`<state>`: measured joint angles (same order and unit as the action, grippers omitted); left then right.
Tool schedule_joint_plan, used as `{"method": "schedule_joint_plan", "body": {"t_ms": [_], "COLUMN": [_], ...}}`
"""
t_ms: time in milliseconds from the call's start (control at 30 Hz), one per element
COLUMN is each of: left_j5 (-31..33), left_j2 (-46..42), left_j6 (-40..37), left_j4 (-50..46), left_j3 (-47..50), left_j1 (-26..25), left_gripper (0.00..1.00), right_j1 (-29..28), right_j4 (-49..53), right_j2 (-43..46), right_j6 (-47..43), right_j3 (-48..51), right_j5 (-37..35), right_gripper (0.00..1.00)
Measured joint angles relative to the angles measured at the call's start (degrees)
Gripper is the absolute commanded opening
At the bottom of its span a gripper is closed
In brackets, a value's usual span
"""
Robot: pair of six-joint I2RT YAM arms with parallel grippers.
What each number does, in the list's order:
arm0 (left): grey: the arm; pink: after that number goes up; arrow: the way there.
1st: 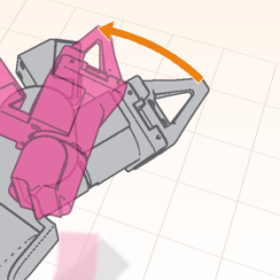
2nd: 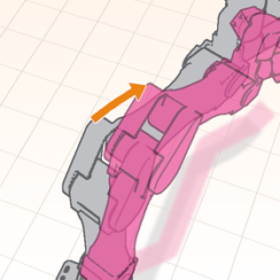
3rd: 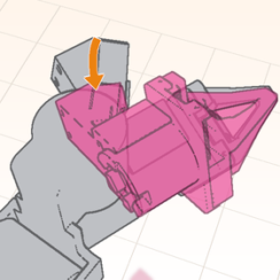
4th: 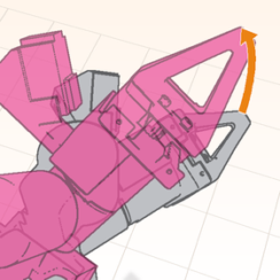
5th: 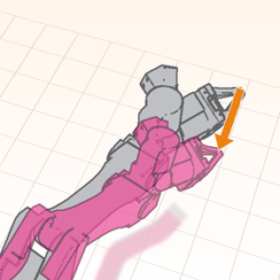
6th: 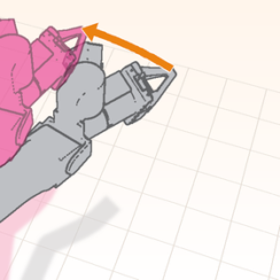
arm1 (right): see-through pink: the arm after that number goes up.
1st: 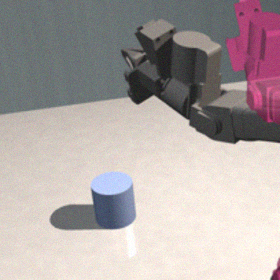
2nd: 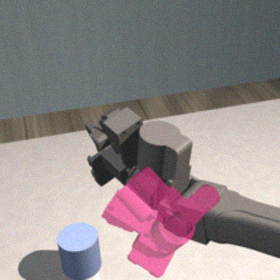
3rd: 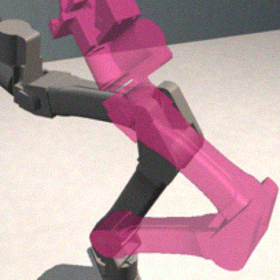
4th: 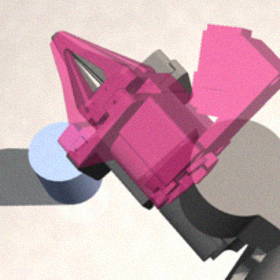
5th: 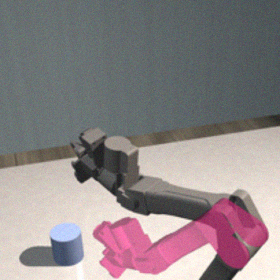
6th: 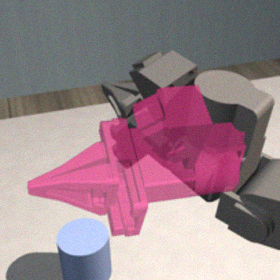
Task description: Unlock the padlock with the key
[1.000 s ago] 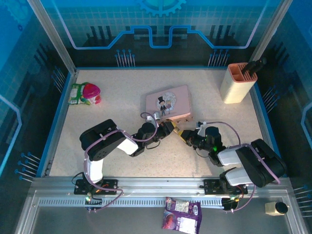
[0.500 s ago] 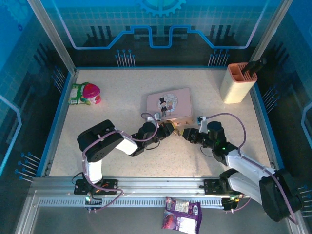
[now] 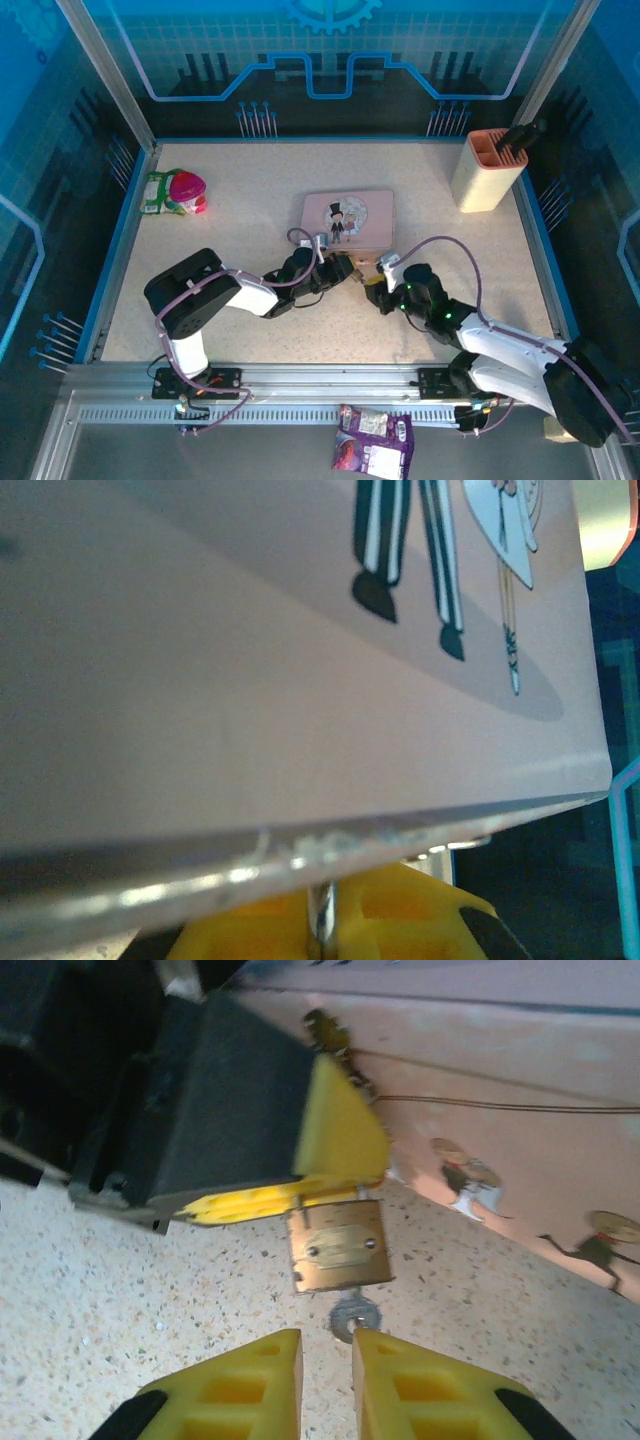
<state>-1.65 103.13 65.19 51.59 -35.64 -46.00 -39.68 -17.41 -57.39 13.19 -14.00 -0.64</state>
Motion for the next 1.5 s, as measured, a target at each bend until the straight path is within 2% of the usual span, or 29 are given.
{"method": "schedule_joint_plan", "body": {"t_ms": [100,533,867,1233,1500], "left_j5": [-0.3,-2.4,-2.5,-2.1,-1.4], "left_j2": [-0.2,-0.7,-2.1,-3.0,-3.3], "left_j6": [-0.2,-0.2,-0.4,-0.3,0.4], "left_j4": [-0.8,0.6,1.4,2.7,2.7], "left_j3": [-0.2,1.1,3.3,5.0,5.7], "left_j1": [0.1,2.3,3.1,3.4,3.6], "left_gripper": [0.0,0.0,0.0,0.0,0.0], "right_j1": [-2.6,-7.2,-10.9,-11.4,-11.8], "right_j4": [-2.2,-9.9,-20.7,-27.6,-31.9], "right_j2": [-2.0,-6.1,-16.9,-22.5,-22.9], "right_j6": [-2.8,-10.4,-17.3,-20.9,-21.9], "right_j3": [0.9,2.6,2.9,3.5,3.6], "right_j5": [-3.1,-10.8,-13.4,-15.3,-15.9], "right_gripper": [0.26,0.28,0.3,0.31,0.27]}}
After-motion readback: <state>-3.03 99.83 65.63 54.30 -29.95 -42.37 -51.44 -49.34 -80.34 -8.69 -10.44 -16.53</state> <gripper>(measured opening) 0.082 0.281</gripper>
